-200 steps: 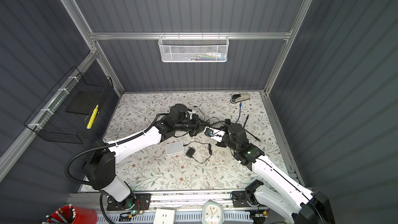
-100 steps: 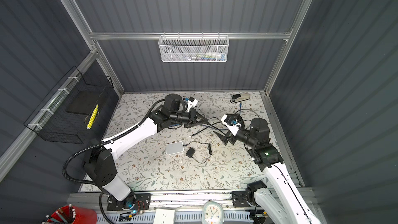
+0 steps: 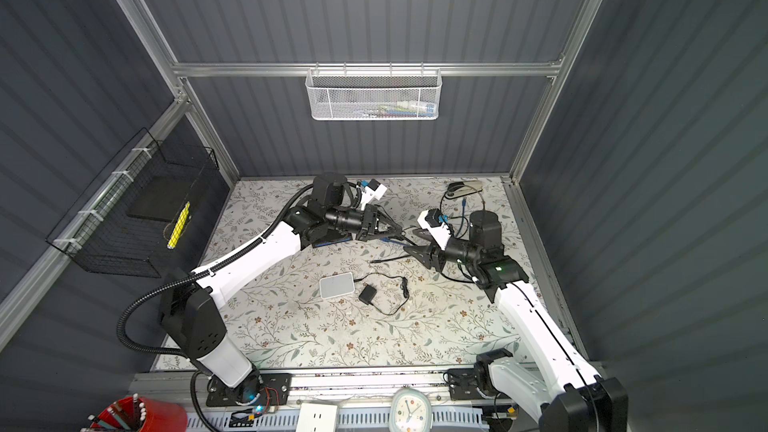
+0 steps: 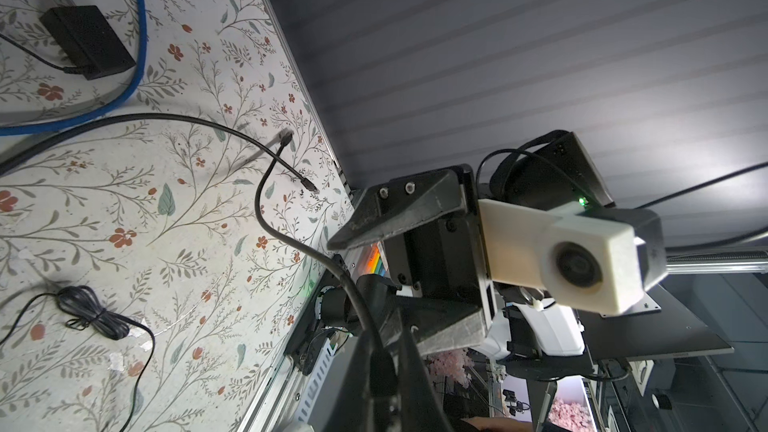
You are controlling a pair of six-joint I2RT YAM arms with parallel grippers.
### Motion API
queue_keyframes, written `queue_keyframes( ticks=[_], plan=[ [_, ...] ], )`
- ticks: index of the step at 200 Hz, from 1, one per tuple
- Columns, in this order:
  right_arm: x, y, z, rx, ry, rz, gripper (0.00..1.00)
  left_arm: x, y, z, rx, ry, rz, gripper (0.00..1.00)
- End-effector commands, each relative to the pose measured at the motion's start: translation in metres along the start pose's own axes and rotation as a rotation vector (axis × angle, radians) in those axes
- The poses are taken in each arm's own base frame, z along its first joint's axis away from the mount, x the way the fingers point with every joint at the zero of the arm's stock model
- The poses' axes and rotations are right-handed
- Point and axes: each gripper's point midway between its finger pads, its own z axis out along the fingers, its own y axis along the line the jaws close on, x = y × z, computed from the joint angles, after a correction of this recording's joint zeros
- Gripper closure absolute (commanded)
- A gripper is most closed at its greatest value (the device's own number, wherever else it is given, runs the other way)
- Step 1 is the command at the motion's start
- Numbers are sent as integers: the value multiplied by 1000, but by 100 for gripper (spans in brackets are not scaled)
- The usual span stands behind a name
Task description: Insert the plug into the switch port
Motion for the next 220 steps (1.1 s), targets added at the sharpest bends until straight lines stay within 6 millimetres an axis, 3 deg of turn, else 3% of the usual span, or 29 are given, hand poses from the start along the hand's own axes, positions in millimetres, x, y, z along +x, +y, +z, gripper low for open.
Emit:
queue_keyframes(
  ticks=[1, 35, 50, 76, 84, 96, 111, 131, 143, 169, 188, 220],
  plan=[
    [-19, 3, 5, -17, -32, -64, 63, 4, -14, -2, 57, 18, 21, 97],
    [-18, 9, 8, -15, -20, -120, 99, 4, -16, -2, 64, 11, 19, 96],
    [-19, 8, 5, 19, -22, -158, 100, 3, -19, -5, 63, 0, 27, 91],
    [-27, 3, -10, 135, -59, -290, 100, -10, -25, -32, -1, -114, 96, 36],
    [-29, 2, -13, 165, -60, -326, 100, -11, -13, -43, -50, -172, 99, 25],
    [-30, -1, -17, 200, -55, -365, 100, -18, -17, -63, -74, -263, 152, 18],
    [-33, 0, -20, 210, -58, -399, 100, -20, -24, -74, -75, -318, 188, 16],
    [-38, 5, -21, 202, -73, -442, 100, -20, -32, -72, -6, -318, 191, 18],
    [-38, 9, -21, 192, -71, -468, 100, -22, -48, -71, 86, -321, 221, 21],
    [-39, 15, -20, 160, -82, -455, 100, -21, -65, -71, 158, -307, 266, 24],
    [-41, 27, -19, 76, -107, -400, 100, -19, -60, -68, 127, -267, 248, 25],
    [-47, 42, -20, -189, -152, -120, 100, -16, -51, -67, 50, -225, 209, 30]
  ],
)
